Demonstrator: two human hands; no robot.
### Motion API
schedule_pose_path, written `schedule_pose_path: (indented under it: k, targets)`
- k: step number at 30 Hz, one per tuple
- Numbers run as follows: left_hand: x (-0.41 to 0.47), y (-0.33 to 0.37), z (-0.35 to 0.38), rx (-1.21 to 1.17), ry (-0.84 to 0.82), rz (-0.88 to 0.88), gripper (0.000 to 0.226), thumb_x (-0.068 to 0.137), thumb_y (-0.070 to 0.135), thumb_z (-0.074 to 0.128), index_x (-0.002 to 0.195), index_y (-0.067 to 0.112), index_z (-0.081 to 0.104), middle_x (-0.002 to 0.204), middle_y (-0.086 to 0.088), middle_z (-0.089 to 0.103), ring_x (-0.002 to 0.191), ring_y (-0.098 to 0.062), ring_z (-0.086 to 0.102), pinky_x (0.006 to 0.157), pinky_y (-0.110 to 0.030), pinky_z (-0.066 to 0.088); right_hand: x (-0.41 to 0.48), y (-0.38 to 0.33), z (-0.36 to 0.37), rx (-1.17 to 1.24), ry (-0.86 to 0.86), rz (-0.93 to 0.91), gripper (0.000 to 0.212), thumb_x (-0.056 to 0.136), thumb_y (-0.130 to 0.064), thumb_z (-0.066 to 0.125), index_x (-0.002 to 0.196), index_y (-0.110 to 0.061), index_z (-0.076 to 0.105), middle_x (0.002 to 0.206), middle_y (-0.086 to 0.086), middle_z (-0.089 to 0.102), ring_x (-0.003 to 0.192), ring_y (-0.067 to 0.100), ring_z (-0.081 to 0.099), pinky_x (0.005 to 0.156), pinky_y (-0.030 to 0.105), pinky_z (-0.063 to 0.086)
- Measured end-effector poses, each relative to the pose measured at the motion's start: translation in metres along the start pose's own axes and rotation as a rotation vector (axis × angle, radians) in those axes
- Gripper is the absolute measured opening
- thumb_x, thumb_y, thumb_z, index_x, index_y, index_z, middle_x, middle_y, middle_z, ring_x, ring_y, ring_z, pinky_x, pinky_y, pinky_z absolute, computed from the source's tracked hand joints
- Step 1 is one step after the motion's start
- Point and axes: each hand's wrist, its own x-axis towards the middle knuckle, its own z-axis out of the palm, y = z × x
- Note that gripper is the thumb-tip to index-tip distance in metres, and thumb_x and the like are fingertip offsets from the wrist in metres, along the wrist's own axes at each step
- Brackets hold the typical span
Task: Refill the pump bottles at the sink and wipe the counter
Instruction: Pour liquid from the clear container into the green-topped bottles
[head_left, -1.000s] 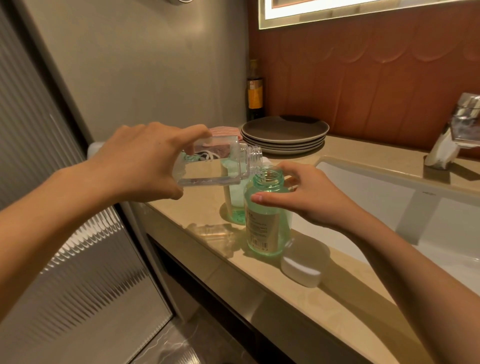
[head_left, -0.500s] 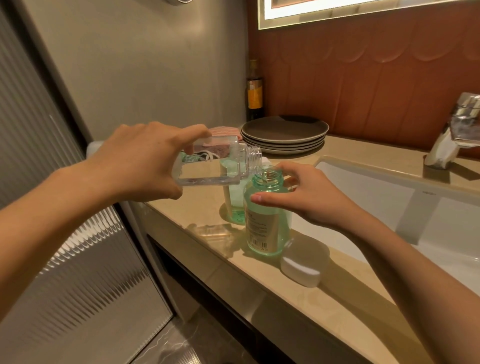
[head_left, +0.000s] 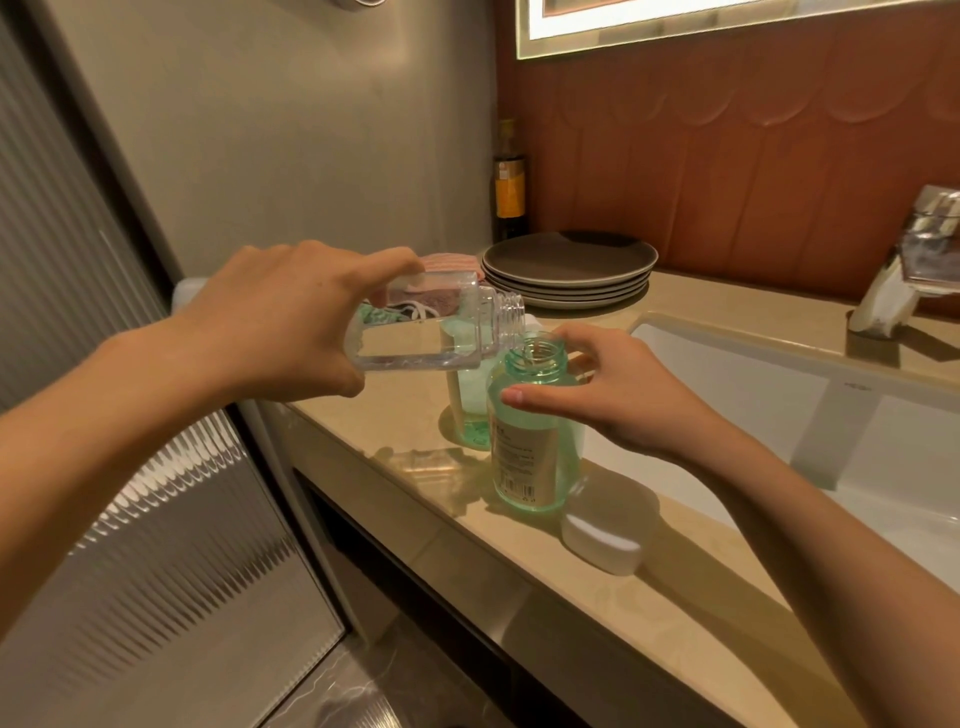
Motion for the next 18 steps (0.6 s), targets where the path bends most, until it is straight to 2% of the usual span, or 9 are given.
schedule_pose_path:
  k: [9,15,18]
  targets:
    - [0.0004,0.0002,-0.0003,0.012,0.007,0.008,0.085,0.066,0.034,0.077,0.134,0.042,0.027,0.117,0.017,0.057,0.078,-0.013,0.045,0.05,-0.024,0.024,0.0,-0.0005,0.0001,-0.001,0.003,-0.005,0.066,0.057,-0.062,0.066,0.111,-0.023,0.062,0.107,-0.009,0.064,0.099,0.008,0.055,0.07,0.015,0.045]
    - [0.0005,0.0007,-0.0013,0.013,0.01,0.013,0.085,0.067,0.033,0.077,0.135,0.042,0.027,0.117,0.016,0.057,0.076,-0.013,0.046,0.049,-0.021,0.023,0.0008,0.0016,0.0005,-0.013,0.007,-0.013,0.081,0.053,-0.065,0.064,0.119,-0.019,0.06,0.113,-0.006,0.064,0.103,0.01,0.056,0.069,0.015,0.045]
    - [0.0007,0.0007,-0.0016,0.018,0.011,0.014,0.085,0.066,0.032,0.077,0.134,0.042,0.027,0.116,0.018,0.057,0.077,-0.013,0.047,0.048,-0.02,0.023,0.0,0.0001,0.0,0.006,0.002,-0.006,0.069,0.055,-0.063,0.066,0.11,-0.022,0.063,0.106,-0.009,0.065,0.099,0.008,0.056,0.071,0.017,0.046]
